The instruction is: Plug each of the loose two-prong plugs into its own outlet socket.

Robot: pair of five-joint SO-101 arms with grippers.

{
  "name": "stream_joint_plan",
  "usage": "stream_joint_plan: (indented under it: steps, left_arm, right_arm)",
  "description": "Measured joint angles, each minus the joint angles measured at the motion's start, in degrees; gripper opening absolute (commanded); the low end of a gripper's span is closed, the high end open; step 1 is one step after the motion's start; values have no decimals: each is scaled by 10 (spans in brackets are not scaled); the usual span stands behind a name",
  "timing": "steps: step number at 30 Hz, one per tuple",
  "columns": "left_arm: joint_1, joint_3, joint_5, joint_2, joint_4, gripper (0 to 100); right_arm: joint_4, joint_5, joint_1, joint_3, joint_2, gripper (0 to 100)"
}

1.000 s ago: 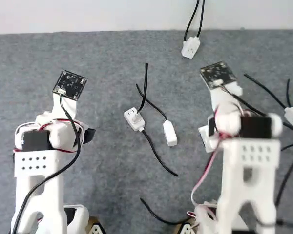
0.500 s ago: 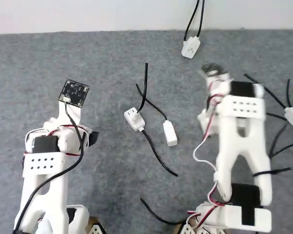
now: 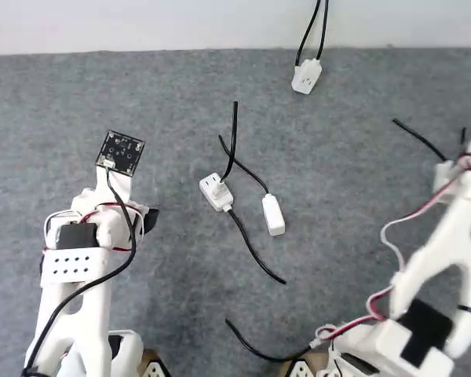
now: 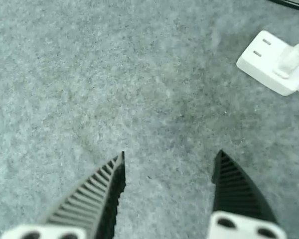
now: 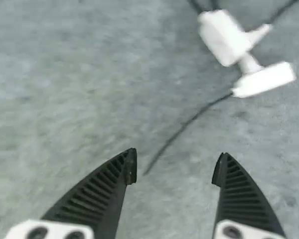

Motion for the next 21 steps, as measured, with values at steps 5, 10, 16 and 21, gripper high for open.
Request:
stream_joint_plan:
  steps: [5,10,16,21]
  left_arm:
    - [0,0,-4,0,0,272]
    - [0,0,-4,0,0,272]
    - [0,14,-4,0,0,272]
    - [0,15,-4,0,0,272]
  right_arm:
    - [-79,11,52,-22,127,256]
    - [-105,10,84,-144,312,256]
    - [-105,59,84,-351,520,256]
    - [-105,93,89,-517,622,256]
